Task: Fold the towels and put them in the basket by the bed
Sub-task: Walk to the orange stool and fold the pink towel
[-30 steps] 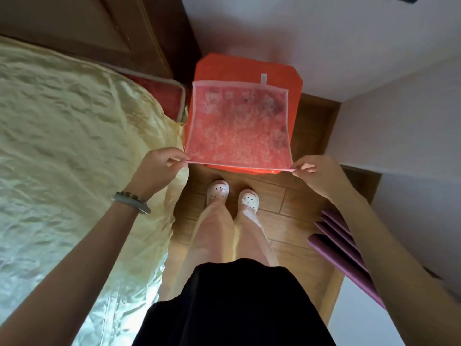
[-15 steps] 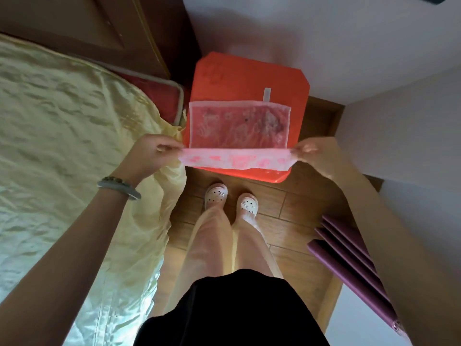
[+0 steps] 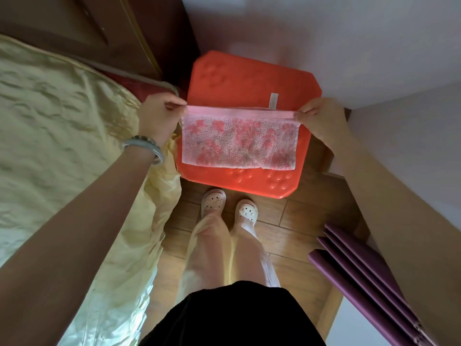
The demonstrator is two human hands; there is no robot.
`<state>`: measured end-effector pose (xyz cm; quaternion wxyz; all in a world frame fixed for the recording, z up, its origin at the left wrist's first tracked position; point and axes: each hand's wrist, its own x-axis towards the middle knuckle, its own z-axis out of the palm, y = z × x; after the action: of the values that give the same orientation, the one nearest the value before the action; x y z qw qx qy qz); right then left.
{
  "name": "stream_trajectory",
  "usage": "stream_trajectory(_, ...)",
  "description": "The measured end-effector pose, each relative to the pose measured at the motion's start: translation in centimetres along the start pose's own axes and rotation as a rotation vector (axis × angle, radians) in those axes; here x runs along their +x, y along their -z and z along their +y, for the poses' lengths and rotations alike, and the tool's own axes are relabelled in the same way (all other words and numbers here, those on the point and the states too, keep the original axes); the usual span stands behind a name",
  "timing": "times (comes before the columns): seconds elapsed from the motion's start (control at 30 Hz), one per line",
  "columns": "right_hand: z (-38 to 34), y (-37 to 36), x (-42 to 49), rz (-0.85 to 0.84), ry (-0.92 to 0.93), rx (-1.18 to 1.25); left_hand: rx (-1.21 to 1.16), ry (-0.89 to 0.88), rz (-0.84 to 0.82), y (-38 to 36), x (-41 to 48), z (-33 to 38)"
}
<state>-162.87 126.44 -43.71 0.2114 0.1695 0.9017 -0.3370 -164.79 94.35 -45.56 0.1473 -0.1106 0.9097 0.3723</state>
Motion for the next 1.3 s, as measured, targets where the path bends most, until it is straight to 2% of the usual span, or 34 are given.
stream_trajectory(0.13, -0.2, 0.1, 0.3, -0.019, 0.074, -0.105, 0.114, -0.035, 0.092, -1.1, -0.3, 0.1)
stream_trajectory(0.23, -0.1, 0.6, 0.4, -0.085, 0.126, -0.181, 0.277, -0.223, 0.094, -1.8, -2.1, 0.8)
stream_trajectory(0.37, -0.1, 0.9, 0.8, -0.158, 0.117, -0.217, 0.254, -0.592, -0.165, -4.9, -6.4, 3.9)
stream_trajectory(0.47, 0.0, 0.9, 1.0, -0.182, 0.094, -0.179, 0.225, -0.731, -0.361, -8.3, -9.7, 6.1)
stream_trajectory(0.6, 0.4, 1.0, 1.1, -0.186, 0.043, -0.082, 0.291, -0.862, -0.351, -13.1, -12.3, 7.7)
stream_trajectory(0.77, 0.9, 1.5, 1.0, -0.227, 0.030, -0.081, 0.370, -0.758, -0.237, -16.4, -13.0, 8.9)
stream_trajectory(0.97, 0.5, 1.4, 0.7, -0.218, 0.035, -0.057, 0.370, -0.584, -0.183, -16.3, -13.6, 10.2)
stream_trajectory(1.07, -0.8, 1.9, 0.5, -0.229, 0.013, -0.033, 0.228, -0.467, -0.101, -14.6, -13.9, 10.6)
stream_trajectory(1.3, -7.0, 0.3, -0.1, -0.194, 0.057, 0.158, -0.171, 0.069, 0.011, -6.6, -14.2, 8.9)
